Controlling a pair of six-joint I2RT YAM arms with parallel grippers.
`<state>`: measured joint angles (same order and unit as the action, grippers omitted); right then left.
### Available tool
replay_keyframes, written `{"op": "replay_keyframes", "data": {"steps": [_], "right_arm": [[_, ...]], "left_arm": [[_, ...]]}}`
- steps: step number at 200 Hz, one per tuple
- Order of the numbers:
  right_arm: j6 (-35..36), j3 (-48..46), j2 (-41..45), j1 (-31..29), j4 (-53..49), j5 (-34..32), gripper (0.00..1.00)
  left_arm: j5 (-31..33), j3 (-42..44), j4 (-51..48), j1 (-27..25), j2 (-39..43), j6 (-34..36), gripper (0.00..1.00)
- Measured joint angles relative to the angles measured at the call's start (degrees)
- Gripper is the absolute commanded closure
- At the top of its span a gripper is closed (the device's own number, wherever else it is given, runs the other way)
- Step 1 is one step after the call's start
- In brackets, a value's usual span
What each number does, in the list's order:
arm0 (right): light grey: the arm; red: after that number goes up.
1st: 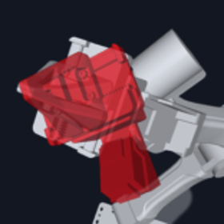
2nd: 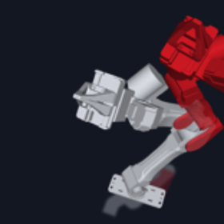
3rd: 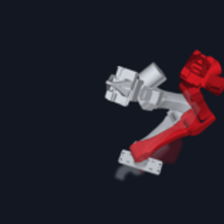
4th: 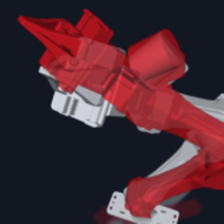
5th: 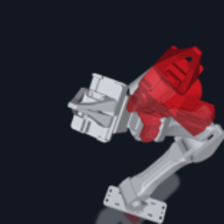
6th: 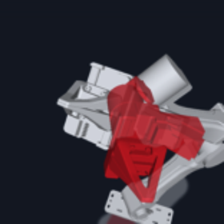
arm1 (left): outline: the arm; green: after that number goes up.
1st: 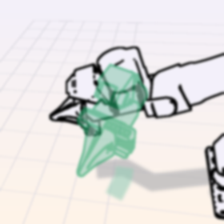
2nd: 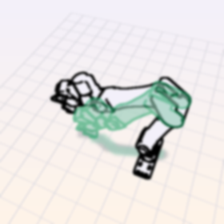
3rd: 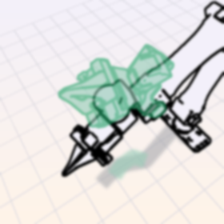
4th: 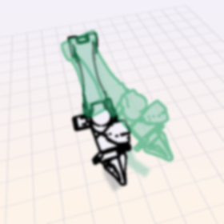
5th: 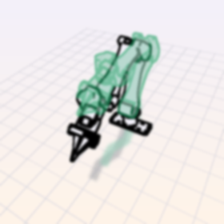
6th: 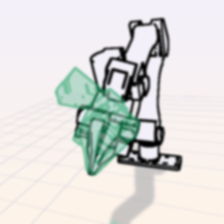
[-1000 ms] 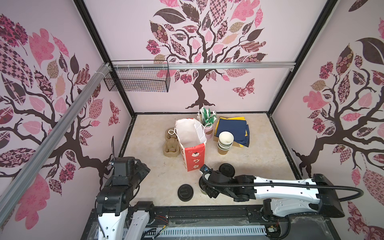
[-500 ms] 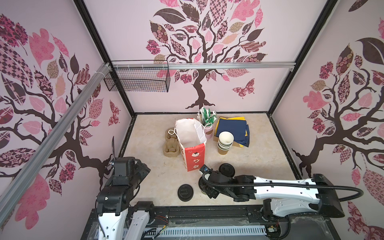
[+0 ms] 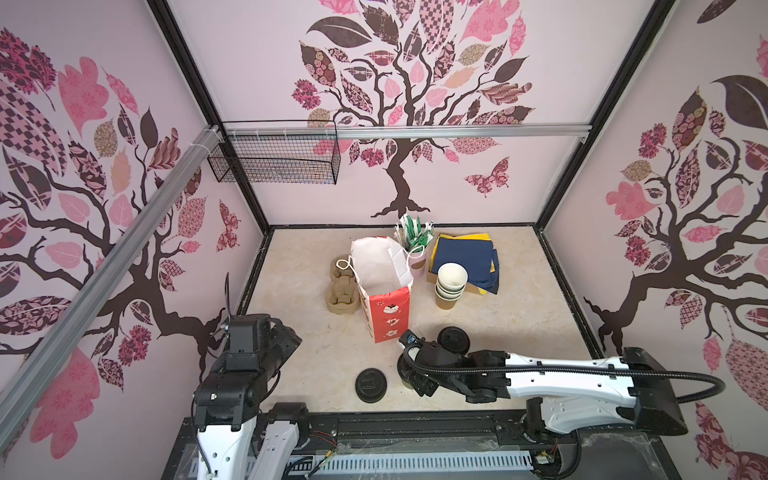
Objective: Pack the takeout coffee
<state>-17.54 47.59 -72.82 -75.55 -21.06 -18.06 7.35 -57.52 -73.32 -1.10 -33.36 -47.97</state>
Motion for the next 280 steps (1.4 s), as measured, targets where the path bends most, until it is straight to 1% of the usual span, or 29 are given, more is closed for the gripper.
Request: {"op": "replay_keyframes", "data": {"steps": [45,87,125,137,167,179,192,204,223,258,280], "right_arm": [[0.00,-1.16,0.02,0.00,1.81,0.48,0.26],[-0.22,-1.60,-0.31,0.31,2.71,1.40,0.27],[-0.70,-2.23,-0.22,0.48,3.74,2.01,0.27],[-0.76,-2.25,0.00,0.59,3.74,2.19,0.26],[-0.79,-2.25,0.48,0.63,3.48,2.54,0.25],[-0.66,-2.36,0.90,0.63,3.37,2.75,0.25],[-0.50,-3.19,1.62,0.63,3.93,2.95,0.25],[-0.37,-3.89,2.25,0.63,4.66,3.17,0.24],[0.04,-4.68,2.67,0.63,5.51,3.48,0.23],[1.53,-5.70,3.50,0.63,6.27,3.85,0.22],[2.29,-6.03,3.78,0.63,6.67,4.04,0.21]], "left_arm": [[-1.79,1.05,0.87,0.00,0.00,0.68,0.30],[-8.31,3.69,2.40,0.00,-0.04,3.04,0.30],[-16.76,5.60,4.68,0.00,-0.04,5.11,0.30],[-19.76,6.10,5.42,0.00,-0.02,5.77,0.32],[-30.97,9.11,9.44,0.00,-0.09,6.75,0.38],[-35.50,10.82,11.10,-0.15,-0.11,6.54,0.39],[-38.49,12.22,12.00,-1.01,-0.09,6.40,0.39],[-40.57,13.33,13.07,-2.84,0.15,6.03,0.40],[-42.58,16.04,17.07,-7.54,1.36,3.67,0.40],[-42.03,21.03,26.23,-21.16,0.13,-2.25,0.40],[-41.62,22.32,32.24,-27.80,-2.99,-4.44,0.39]]}}
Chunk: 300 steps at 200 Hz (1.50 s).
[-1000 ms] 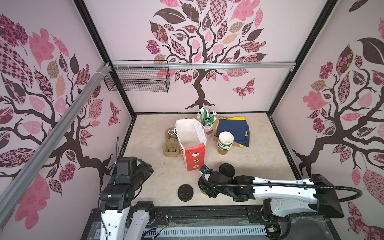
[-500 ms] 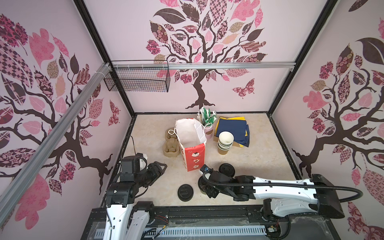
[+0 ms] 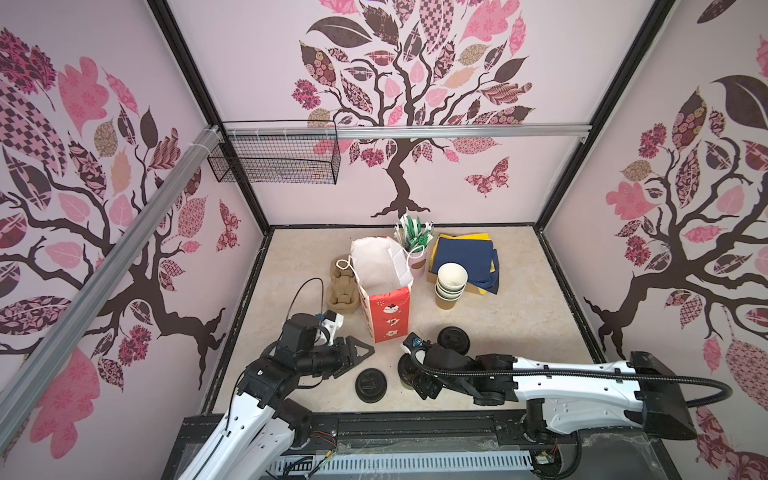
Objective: Pack the takeout coffee
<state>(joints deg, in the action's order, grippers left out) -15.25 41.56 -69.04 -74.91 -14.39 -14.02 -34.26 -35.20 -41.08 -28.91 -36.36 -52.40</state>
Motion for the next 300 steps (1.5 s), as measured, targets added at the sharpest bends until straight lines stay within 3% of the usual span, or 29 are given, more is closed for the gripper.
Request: {"op": "replay_keyframes", "data": {"steps": [25,57,107,140,175,300], "right_arm": [[0.46,0.00,-0.02,0.00,0.11,0.15,0.21],[0.63,0.00,0.00,0.00,0.15,0.20,0.21],[0.92,-0.13,0.00,0.00,0.57,0.37,0.21],[1.60,-0.39,-0.02,0.00,1.31,0.52,0.22],[2.93,-0.39,-0.17,0.00,1.81,0.90,0.22],[3.67,-0.39,-0.98,-0.02,3.69,2.10,0.21]], "left_arm": [[0.04,0.63,6.25,-4.83,-5.14,-0.98,0.38],[-0.96,0.90,11.52,-7.08,-10.25,-0.66,0.35],[-2.91,1.79,15.17,-8.02,-14.56,2.49,0.35],[-3.61,2.12,15.10,-8.50,-16.74,4.98,0.40],[-4.04,2.60,14.25,-8.55,-18.01,7.30,0.37],[-6.56,4.37,16.00,-8.63,-19.85,8.94,0.39]]}}
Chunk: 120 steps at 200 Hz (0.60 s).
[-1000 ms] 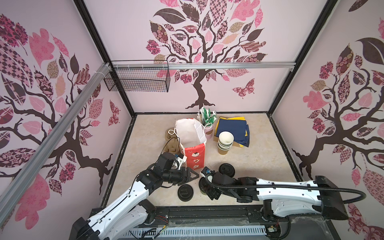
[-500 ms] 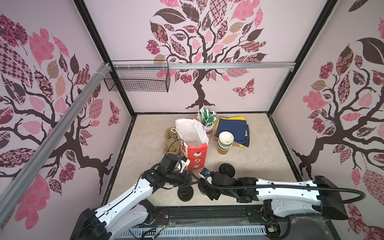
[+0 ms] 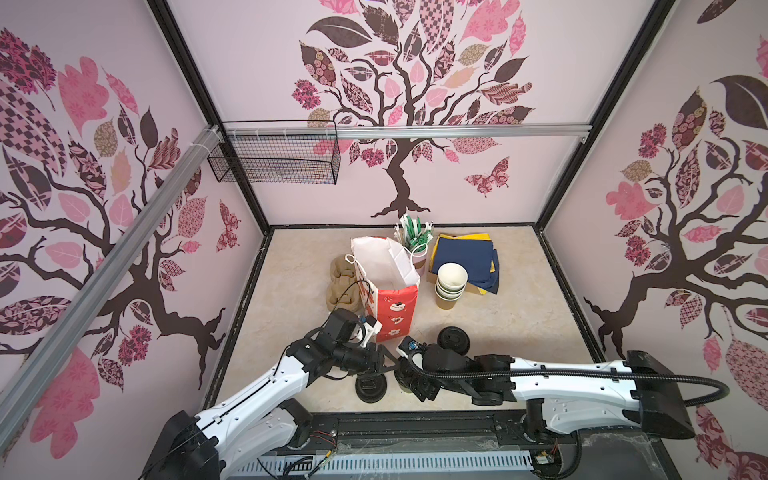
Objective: Pack the takeout coffee
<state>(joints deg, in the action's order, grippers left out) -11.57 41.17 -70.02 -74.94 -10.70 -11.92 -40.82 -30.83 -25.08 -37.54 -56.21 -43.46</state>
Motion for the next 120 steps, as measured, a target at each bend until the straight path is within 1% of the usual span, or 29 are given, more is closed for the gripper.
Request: {"op": "replay_keyframes", "data": {"steps": [20,44,77,96,120], "right_arm": [[-0.02,0.00,-0.09,0.00,0.35,0.02,0.20],[-0.24,0.00,-0.15,0.00,0.87,0.20,0.13],[-0.42,0.00,-0.07,0.00,0.66,0.24,0.06],[-0.39,0.00,0.07,0.00,0.22,0.24,0.01],[-0.42,0.02,0.22,0.00,-0.46,-0.04,0.00]], "left_arm": [[-0.22,0.57,0.22,0.00,-0.44,0.09,0.38],[-0.37,0.92,0.07,0.00,-0.63,0.26,0.38],[-0.31,0.92,-0.09,0.00,-0.61,0.70,0.37],[-0.20,0.92,-0.11,0.00,-0.61,1.09,0.37],[-0.20,0.92,-0.13,0.00,-0.61,1.49,0.37]]}}
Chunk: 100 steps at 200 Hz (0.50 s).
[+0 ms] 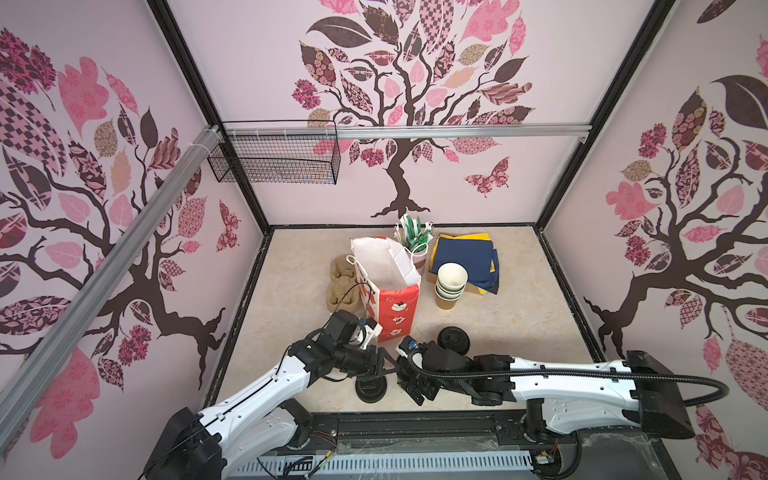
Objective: Pack the takeout coffee
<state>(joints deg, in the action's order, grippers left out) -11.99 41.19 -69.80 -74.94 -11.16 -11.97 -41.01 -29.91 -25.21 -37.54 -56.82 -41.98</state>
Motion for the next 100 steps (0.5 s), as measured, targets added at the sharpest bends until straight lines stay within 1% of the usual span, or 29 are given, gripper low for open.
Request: {"op": "replay_keyframes", "data": {"steps": [27,100], "right_arm": [[-0.04,0.00,0.46,0.00,-0.66,-0.11,0.00],[-1.29,0.70,0.98,0.00,-1.73,1.38,0.01]], "left_arm": [[0.00,0.00,0.00,0.00,-0.04,0.04,0.37],[0.26,0.00,0.00,0.00,-0.96,0.11,0.42]]}}
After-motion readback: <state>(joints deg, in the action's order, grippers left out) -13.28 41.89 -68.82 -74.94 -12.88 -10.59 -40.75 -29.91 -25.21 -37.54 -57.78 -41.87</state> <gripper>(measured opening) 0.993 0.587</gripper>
